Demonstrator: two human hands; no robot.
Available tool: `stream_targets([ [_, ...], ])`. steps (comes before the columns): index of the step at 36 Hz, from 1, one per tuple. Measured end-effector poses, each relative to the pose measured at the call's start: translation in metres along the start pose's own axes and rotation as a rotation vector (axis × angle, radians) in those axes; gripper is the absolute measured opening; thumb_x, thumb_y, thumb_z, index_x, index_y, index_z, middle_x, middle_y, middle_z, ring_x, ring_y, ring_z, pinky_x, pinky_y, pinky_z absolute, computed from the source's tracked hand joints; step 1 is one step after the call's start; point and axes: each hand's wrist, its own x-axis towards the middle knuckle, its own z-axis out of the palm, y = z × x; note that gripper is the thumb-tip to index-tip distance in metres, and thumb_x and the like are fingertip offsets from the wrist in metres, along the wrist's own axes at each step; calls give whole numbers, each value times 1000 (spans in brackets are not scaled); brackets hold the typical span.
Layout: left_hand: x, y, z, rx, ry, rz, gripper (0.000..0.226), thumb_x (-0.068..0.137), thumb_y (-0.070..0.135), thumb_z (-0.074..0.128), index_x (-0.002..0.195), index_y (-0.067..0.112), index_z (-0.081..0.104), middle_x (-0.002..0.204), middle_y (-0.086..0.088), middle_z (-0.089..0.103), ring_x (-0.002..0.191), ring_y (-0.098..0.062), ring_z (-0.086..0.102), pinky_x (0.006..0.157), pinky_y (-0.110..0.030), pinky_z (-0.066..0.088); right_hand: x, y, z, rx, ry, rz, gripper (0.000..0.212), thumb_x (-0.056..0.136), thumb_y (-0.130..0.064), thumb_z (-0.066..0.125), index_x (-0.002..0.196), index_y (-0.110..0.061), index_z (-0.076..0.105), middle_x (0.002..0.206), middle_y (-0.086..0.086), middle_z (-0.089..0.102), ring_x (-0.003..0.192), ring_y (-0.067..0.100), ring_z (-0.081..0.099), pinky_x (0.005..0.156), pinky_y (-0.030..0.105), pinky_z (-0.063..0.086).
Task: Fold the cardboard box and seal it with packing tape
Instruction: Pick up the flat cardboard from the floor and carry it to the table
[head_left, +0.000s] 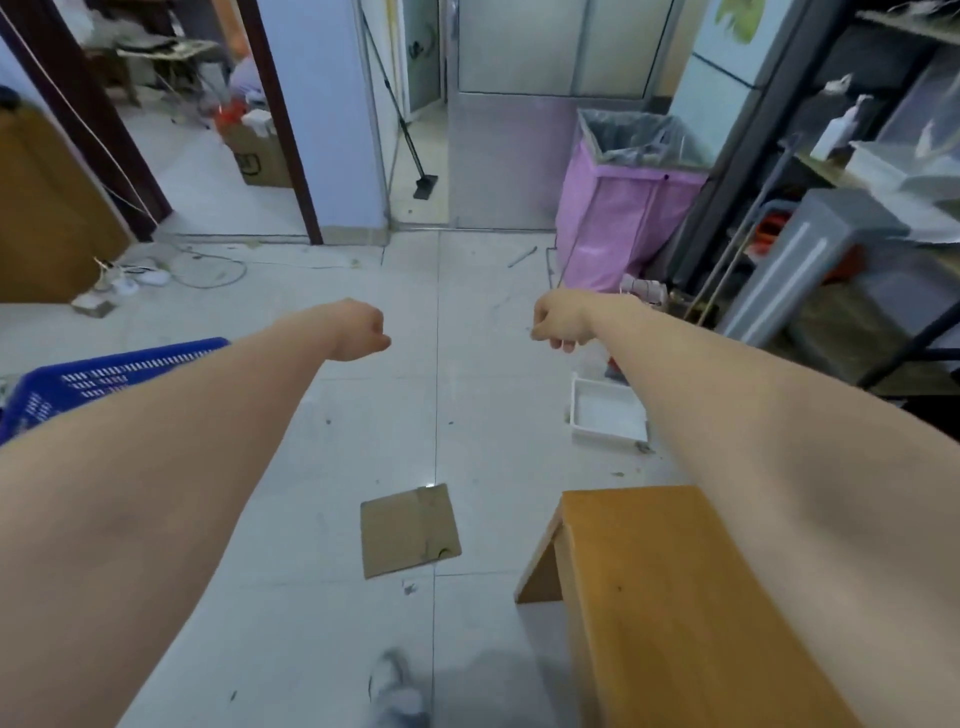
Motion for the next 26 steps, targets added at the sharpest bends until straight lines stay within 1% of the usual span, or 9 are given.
stream_targets([
  [4,56,-20,6,-32,-51,-4,38,99,33,42,123,6,54,120,-15,58,107,-30,55,91,-37,43,56,-2,-3,-9,-35,21,31,93,-23,50,108,2,60,88,8,66,70,22,61,56,25,45],
  [8,122,-48,10,-79,-93,-3,37,99,32,42,124,6,53,120,-15,58,108,-31,55,94,-38,43,119,-3,-2,-17,-96,67,31,94,-23,49,111,1,59,90,8,66,73,23,62,62,27,48],
  [11,177,-75,13,-108,-125,3,37,99,31,42,124,6,53,120,-16,59,109,-31,55,93,-37,43,173,-9,-3,-21,-141,107,33,95,-23,47,113,3,58,93,9,65,76,23,62,60,26,45],
  [14,230,-103,19,-152,-163,-6,37,98,31,42,122,6,54,119,-15,59,107,-30,56,93,-37,44,228,-23,0,-9,-187,131,34,96,-22,47,114,4,58,96,11,66,77,23,61,65,29,46],
  [16,261,-122,29,-174,-199,-18,37,98,32,42,122,7,54,119,-14,59,107,-29,55,92,-37,44,263,-35,8,1,-223,133,34,96,-21,46,115,5,57,103,14,68,80,23,61,68,29,46],
  [20,314,-152,61,-214,-275,-50,37,98,33,41,123,9,54,122,-13,58,110,-29,54,93,-38,43,324,-51,41,31,-295,119,31,96,-21,45,115,2,57,110,16,67,82,22,61,64,27,44],
  [23,339,-165,99,-256,-340,-70,38,98,34,41,124,9,53,121,-13,58,109,-29,54,92,-38,42,360,-55,74,28,-390,121,29,95,-21,46,113,-1,58,108,14,68,80,22,61,76,29,46],
  [24,345,-168,114,-270,-366,-75,39,98,34,40,125,9,53,122,-13,58,110,-29,54,92,-38,42,371,-55,86,22,-420,122,29,95,-21,45,112,-2,58,108,13,68,80,21,62,78,30,46],
  [26,354,-171,146,-294,-424,-86,40,99,33,40,126,8,52,122,-13,58,111,-29,53,93,-38,42,388,-53,110,9,-482,119,29,96,-21,45,113,-2,58,108,13,68,80,21,61,77,28,44],
])
